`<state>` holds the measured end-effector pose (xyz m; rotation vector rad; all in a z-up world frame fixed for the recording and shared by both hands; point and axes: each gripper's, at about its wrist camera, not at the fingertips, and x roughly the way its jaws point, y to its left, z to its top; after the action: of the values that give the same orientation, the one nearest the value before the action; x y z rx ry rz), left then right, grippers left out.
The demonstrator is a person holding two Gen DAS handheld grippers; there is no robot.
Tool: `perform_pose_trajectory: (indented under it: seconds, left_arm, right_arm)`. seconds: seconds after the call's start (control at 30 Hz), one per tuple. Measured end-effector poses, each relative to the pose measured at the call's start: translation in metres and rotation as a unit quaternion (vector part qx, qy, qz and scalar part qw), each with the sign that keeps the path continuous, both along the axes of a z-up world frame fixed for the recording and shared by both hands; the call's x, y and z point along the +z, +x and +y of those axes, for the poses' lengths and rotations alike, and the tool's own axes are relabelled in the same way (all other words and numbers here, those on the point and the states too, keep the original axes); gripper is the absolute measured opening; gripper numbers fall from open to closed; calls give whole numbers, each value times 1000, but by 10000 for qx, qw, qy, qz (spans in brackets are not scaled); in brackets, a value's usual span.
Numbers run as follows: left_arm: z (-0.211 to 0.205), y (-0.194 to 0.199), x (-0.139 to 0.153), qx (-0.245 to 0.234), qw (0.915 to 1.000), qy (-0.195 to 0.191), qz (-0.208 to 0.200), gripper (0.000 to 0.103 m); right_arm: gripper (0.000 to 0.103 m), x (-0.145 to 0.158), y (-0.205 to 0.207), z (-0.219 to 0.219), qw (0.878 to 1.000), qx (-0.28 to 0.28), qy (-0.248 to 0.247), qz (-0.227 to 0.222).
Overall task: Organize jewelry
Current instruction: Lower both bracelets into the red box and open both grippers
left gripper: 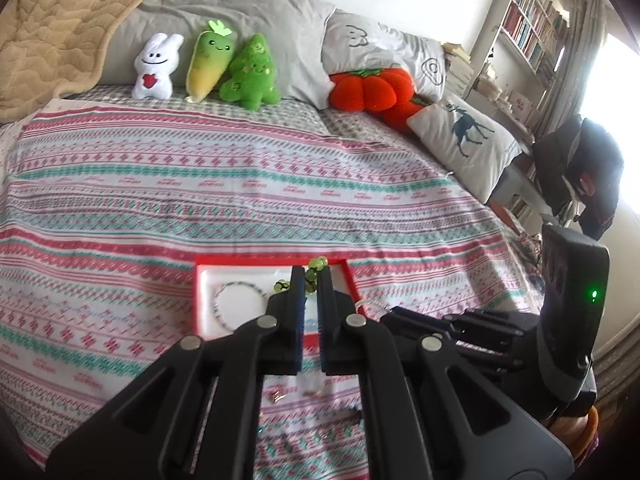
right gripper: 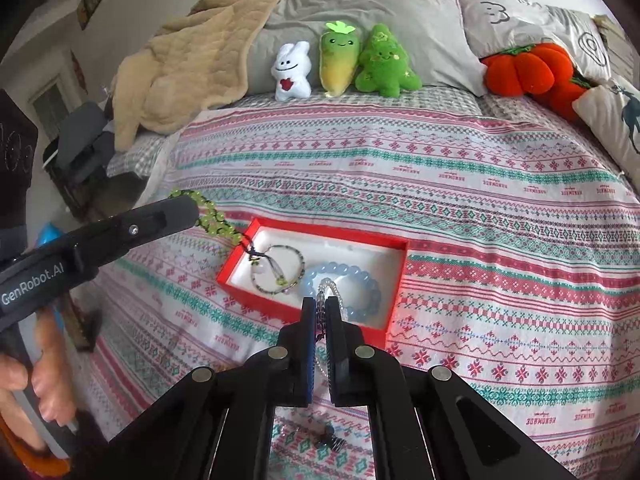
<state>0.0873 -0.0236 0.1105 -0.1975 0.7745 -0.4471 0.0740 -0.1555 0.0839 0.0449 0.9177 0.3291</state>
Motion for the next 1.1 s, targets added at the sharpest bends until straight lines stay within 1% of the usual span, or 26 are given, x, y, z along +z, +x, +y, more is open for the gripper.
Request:
perform_pose_trajectory:
  seconds: [0.1, 0.13, 0.23, 0.37, 0.53, 0.57, 0.6, 0.67, 0.73, 0.77, 0.8, 0.87, 0.9, 1.03, 1.1]
  left_arm:
    - [-7, 13, -14, 25, 9997, -41, 223, 7]
    - [-8, 20, -24, 63, 9993, 3, 370, 7]
    - [-6, 33, -48, 239, 9970, 230, 704, 6]
    - [3, 42, -70, 464, 9927, 512, 991, 6]
    - [6, 43, -75, 510, 9902, 652, 1121, 7]
    - [6, 43, -75, 497, 9900, 691, 1125, 10]
    - [6, 42, -74, 496, 9898, 734, 1116, 19]
    - [8, 39, -70, 510, 9900, 796, 1047, 31]
    - [11, 36, -66, 511, 9902, 846, 986, 35]
    - [13, 34, -64, 512, 9903, 873, 956, 39]
    - [15, 33, -63, 518, 9902, 889, 944, 45]
    - [21, 29, -61, 561, 9897, 942, 923, 54]
    - [24, 28, -60, 591, 9892, 969, 923, 57]
    - [36, 25, -62, 681, 9875, 1020, 988, 60]
    - [39, 24, -63, 695, 9871, 1017, 1021, 61]
  right_arm:
    - [4, 0, 5, -6, 9999, -103, 41, -22]
    - [4, 0, 6, -7, 9999, -126, 47, -28]
    - [4, -1, 10, -11, 9998, -189, 43, -36]
    - [4, -2, 16, -11, 9997, -217, 76, -29]
    - [4, -2, 25, -6, 9996, -221, 191, -37]
    - [4, -3, 27, -4, 9995, -219, 218, -36]
    - [4, -4, 29, -2, 9995, -218, 241, -29]
    - [4, -5, 33, 2, 9994, -218, 268, 14]
    - [4, -7, 36, 7, 9993, -219, 286, 46]
    - [4, -7, 37, 9, 9993, -215, 297, 60]
    - [4, -8, 39, 12, 9993, -210, 314, 76]
    - [4, -10, 42, 16, 9992, -195, 341, 104]
    - [4, -11, 43, 19, 9991, -177, 363, 123]
    - [5, -15, 47, 32, 9986, -65, 480, 191]
    - [5, -21, 51, 37, 9974, -3, 656, 296]
